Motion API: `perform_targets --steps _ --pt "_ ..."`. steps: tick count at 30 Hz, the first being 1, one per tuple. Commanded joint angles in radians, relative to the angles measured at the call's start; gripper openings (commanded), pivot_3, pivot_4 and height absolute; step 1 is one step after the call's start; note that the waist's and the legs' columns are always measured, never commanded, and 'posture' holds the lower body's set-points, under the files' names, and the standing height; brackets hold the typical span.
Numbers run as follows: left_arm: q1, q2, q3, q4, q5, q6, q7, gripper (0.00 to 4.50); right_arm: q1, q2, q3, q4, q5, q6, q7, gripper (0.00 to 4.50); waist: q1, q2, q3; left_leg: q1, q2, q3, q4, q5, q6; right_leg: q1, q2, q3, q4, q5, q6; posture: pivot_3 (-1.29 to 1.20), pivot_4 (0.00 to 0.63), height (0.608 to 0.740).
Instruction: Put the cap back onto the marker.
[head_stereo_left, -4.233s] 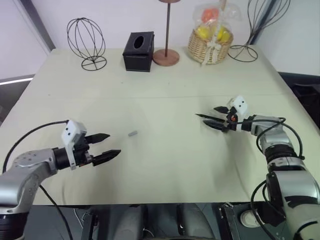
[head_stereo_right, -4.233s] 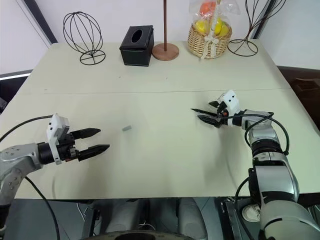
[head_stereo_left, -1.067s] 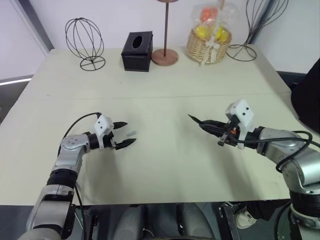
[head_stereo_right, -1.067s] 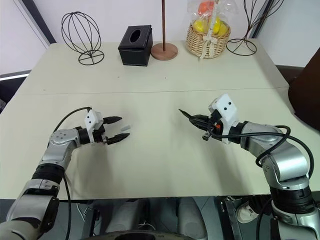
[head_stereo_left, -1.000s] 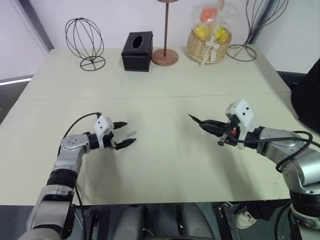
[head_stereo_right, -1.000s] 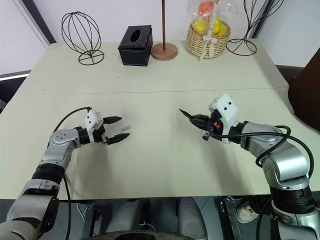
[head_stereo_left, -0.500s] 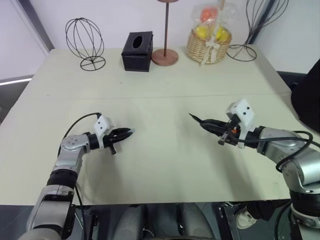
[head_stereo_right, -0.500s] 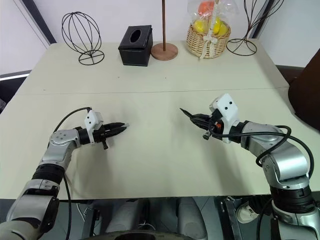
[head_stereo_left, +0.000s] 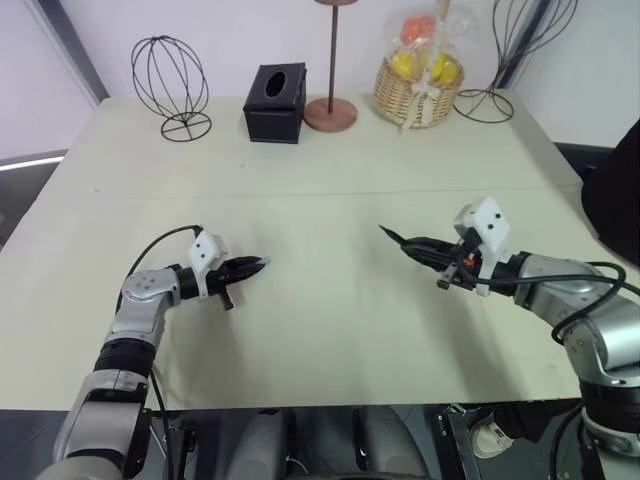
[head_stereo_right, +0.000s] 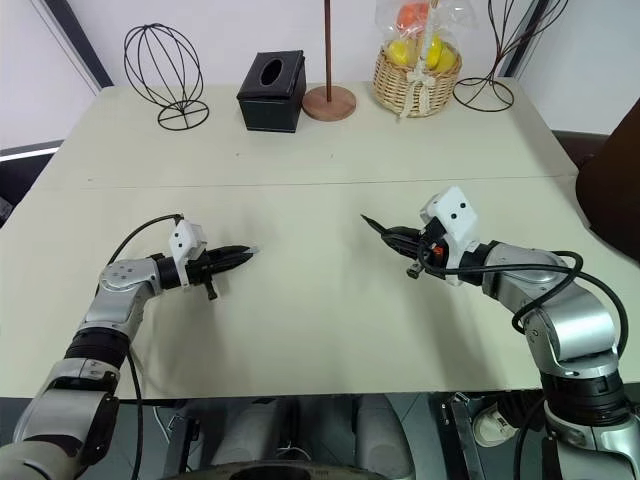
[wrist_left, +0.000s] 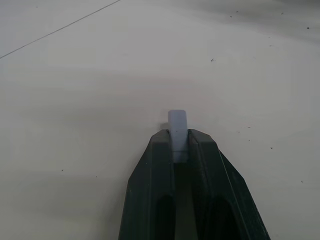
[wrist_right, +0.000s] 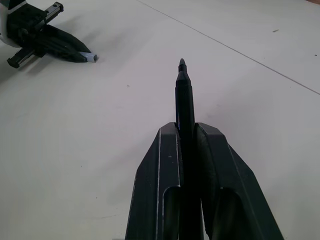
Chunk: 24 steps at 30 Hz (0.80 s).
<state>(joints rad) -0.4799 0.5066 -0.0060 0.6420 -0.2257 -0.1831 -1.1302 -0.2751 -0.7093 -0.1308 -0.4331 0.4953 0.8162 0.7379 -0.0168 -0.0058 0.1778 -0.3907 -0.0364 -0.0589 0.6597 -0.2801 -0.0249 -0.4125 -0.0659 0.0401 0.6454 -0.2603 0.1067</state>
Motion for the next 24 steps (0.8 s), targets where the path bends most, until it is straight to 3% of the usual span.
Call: perform_targets --steps 1,6,13,24 --pt "0.015 0.003 -0.014 0.016 0.028 0.010 0.003 0.02 0.003 -0.009 -0.013 -0.012 0.004 -0.027 -0.002 0.00 0.000 0.000 0.000 0.000 0.000 0.000 0.000 0.000 0.000 0.000 0.000 0.000 0.000 0.000 0.000 0.00 0.150 0.740" --pt "-0.003 0.010 -0.009 -0.014 0.015 0.025 -0.006 0.02 0.001 -0.031 0.003 -0.001 -0.011 -0.052 0.016 0.00 0.001 0.000 0.000 0.000 0.000 0.000 0.000 0.000 0.000 0.000 0.000 0.000 0.000 0.000 0.000 0.00 0.150 0.740" --pt "-0.156 0.065 -0.038 -0.155 -0.017 0.099 -0.161 0.02 -0.104 -0.175 0.086 0.094 -0.049 -0.148 0.205 0.00 0.005 -0.003 0.002 -0.001 0.000 -0.001 0.003 0.000 0.000 0.001 0.001 -0.001 0.000 0.000 0.000 0.00 0.150 0.740" --pt "-0.309 -0.037 -0.087 -0.090 -0.006 0.063 -0.222 0.02 -0.254 -0.072 0.239 0.132 -0.092 -0.166 0.223 0.00 0.003 -0.003 0.002 -0.002 0.000 -0.001 0.003 0.000 0.000 0.000 0.002 0.000 0.000 0.000 0.000 0.00 0.150 0.740"
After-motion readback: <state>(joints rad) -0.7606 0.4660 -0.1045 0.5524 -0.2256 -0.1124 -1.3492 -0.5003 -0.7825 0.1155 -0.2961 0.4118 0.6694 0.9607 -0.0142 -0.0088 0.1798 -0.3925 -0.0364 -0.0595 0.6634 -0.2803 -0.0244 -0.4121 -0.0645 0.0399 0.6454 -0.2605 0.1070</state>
